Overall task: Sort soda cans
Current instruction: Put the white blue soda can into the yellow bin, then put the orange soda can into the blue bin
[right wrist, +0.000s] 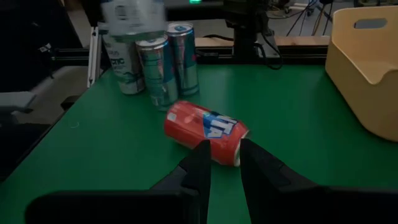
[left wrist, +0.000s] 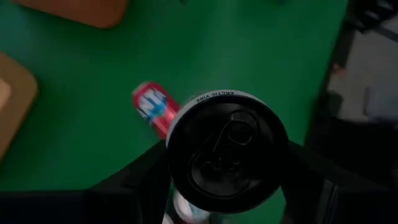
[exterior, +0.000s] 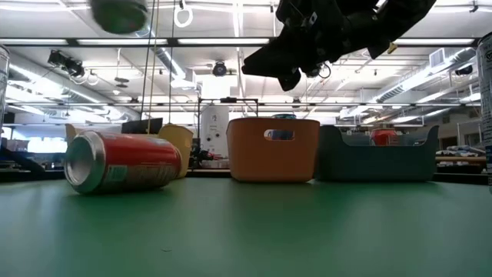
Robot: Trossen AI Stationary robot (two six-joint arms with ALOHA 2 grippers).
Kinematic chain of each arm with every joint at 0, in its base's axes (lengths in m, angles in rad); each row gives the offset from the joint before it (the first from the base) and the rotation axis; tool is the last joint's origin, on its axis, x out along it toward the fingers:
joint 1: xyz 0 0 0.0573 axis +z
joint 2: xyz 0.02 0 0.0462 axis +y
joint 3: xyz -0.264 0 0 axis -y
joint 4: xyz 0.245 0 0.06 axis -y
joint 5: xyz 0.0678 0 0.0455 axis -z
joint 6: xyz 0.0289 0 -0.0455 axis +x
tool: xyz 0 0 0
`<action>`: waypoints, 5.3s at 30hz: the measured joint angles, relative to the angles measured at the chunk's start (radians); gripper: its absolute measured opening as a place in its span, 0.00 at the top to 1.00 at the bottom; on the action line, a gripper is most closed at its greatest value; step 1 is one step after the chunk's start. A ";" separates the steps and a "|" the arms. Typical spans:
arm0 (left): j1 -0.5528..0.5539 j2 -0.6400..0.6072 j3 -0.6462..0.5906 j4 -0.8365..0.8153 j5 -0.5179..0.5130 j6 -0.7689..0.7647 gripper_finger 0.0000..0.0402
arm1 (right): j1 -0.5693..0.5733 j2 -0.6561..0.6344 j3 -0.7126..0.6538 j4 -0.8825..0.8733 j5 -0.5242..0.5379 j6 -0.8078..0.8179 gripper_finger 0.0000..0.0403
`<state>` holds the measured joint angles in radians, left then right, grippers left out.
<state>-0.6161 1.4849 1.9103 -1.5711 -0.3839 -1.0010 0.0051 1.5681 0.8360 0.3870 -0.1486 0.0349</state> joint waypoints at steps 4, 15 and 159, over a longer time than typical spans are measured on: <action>0.092 0.001 -0.010 -0.002 -0.053 0.006 0.39 | 0.006 0.000 0.000 0.000 0.000 -0.003 0.82; 0.614 -0.080 -0.010 0.000 -0.032 0.350 0.39 | 0.026 0.000 0.000 0.000 0.000 -0.003 0.82; 0.613 -0.098 -0.942 0.848 0.734 0.382 0.50 | 0.073 0.001 0.000 -0.010 0.000 -0.003 0.82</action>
<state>-0.0032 1.3873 0.9684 -0.7235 0.3499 -0.6195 0.0784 1.5688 0.8360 0.3775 -0.1486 0.0322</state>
